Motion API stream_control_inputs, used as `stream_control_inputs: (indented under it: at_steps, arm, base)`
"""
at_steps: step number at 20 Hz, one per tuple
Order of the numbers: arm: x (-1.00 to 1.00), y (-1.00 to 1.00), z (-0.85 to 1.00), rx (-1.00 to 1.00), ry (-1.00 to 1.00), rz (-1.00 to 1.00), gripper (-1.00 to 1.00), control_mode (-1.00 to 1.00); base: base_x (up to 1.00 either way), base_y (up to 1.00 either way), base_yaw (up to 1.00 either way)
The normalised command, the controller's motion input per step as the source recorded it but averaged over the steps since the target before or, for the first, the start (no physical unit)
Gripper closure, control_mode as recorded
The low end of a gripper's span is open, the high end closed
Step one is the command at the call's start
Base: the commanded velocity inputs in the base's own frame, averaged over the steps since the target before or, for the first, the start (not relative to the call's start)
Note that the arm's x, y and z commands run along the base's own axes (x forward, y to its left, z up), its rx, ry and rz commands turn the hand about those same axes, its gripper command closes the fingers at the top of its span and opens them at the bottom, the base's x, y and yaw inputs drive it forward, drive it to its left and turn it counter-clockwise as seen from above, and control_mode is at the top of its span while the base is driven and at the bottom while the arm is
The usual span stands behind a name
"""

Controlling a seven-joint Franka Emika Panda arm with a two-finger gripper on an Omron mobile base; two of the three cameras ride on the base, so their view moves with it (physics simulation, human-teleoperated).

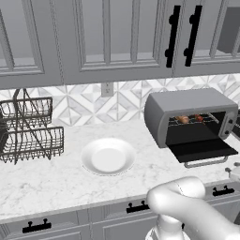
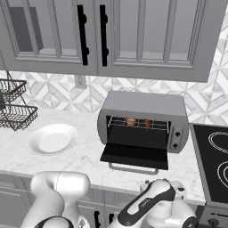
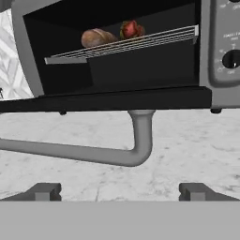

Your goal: Pick up the kebab skewer and baguette bread, and place them inside the toaster oven. Close the toaster oven door and start by setting the timer.

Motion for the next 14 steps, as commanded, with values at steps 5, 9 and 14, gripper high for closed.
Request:
stream_control_inputs:
  at_steps: [5, 9, 14]
  arm:
    - [0.28, -0.34, -0.01, 0.03, -0.02, -0.03, -1.00, -1.00]
    - [0.35, -0.20, 0.00, 0.04, 0.00, -0.07, -1.00, -1.00]
    - [0.35, -0.09, 0.00, 0.03, 0.00, -0.07, -1.00, -1.00]
  base:
    - [0.00, 0.00, 0.00]
    - [0.00, 0.00, 0.00]
    - [0.00, 0.00, 0.00]
